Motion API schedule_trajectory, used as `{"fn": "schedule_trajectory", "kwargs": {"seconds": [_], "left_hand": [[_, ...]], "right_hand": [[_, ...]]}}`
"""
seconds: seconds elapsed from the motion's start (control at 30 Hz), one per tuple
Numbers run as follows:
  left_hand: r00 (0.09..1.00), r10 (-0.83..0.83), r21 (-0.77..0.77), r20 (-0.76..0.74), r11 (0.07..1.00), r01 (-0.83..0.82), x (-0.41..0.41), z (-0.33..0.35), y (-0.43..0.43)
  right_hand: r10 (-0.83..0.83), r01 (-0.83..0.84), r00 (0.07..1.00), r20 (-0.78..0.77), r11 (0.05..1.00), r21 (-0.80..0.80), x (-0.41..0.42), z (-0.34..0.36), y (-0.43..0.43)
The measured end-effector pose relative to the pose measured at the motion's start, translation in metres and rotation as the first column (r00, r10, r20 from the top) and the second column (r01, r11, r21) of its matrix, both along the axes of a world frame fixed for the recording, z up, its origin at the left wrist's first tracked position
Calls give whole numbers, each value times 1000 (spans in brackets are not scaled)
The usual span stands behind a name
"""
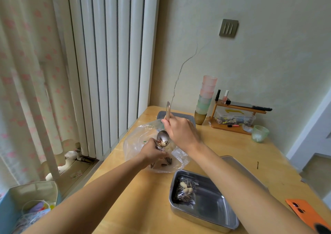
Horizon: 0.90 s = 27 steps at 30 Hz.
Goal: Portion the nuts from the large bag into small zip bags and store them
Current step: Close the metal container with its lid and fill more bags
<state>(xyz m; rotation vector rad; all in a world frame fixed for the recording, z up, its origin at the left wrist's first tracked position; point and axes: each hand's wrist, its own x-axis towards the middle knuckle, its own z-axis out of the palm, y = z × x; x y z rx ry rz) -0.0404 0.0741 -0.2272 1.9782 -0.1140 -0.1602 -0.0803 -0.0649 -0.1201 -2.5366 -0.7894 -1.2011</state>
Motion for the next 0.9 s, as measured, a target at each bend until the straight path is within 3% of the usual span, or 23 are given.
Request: {"fn": "schedule_trajectory", "kwargs": {"seconds": [0.13,0.3,0.43,0.9], "left_hand": [[1000,-2,-61,-24,998,1,0,-1,0],[999,6,-140,-33,990,-11,0,-6,-1],[999,3,-153,-35,988,-8,1,-8,0],[987,19,-139,158,990,3,-4,0,1]], "right_hand": [[93,-86,995,48,987,-134,0,-1,-2],[100,-63,982,157,971,-229,-5,0,-5],[121,-80,964,235,981,-177,-5,-1,-9],[79,-82,983,163,997,12,-7,-5,-11]]}}
